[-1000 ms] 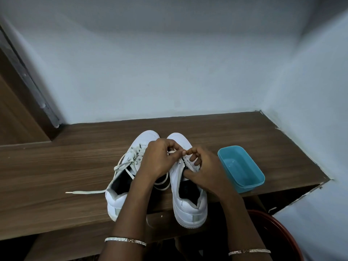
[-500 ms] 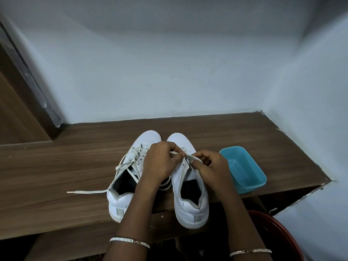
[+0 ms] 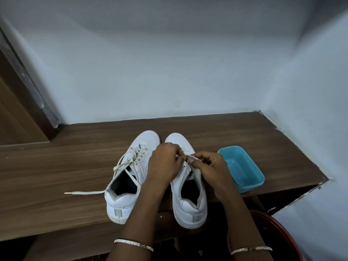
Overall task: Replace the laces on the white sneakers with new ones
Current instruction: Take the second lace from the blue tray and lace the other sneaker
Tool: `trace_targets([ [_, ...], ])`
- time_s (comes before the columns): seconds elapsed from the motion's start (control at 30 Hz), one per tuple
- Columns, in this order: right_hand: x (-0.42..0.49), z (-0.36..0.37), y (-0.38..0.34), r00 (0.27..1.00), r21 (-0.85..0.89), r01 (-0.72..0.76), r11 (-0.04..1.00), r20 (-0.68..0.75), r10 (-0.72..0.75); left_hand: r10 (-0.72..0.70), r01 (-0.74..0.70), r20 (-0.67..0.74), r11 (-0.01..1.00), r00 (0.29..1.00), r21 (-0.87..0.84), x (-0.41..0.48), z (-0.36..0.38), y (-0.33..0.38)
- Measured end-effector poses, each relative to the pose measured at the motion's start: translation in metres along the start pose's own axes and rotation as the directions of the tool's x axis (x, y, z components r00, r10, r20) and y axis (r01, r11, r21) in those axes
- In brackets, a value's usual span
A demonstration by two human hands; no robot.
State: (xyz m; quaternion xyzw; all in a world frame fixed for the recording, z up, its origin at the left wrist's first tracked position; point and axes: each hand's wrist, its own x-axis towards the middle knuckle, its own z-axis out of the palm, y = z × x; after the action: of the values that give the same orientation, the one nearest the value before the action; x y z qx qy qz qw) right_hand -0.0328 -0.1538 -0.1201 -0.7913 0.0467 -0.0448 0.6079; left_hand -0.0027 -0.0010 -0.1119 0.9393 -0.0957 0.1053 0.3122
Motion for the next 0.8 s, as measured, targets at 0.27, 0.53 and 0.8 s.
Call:
trace_targets([
  [0.27,0.003,0.003,0.003,0.997,0.068,-0.080,0.994,0.005,0.080,-0.082,0.081,-0.017,0.994,0.996,-0.077,0.000,0.004,-0.003],
  [0.53,0.009,0.011,0.007,0.996,-0.118,0.014,0.993,-0.088,-0.025,-0.059,0.055,-0.025,0.990,0.998,-0.130,0.001,0.000,-0.010],
  [0.8,0.010,-0.007,-0.016,0.954,0.683,-0.008,0.730,-0.214,0.210,-0.084,0.123,0.210,0.976,0.974,-0.182,-0.001,-0.022,-0.016],
])
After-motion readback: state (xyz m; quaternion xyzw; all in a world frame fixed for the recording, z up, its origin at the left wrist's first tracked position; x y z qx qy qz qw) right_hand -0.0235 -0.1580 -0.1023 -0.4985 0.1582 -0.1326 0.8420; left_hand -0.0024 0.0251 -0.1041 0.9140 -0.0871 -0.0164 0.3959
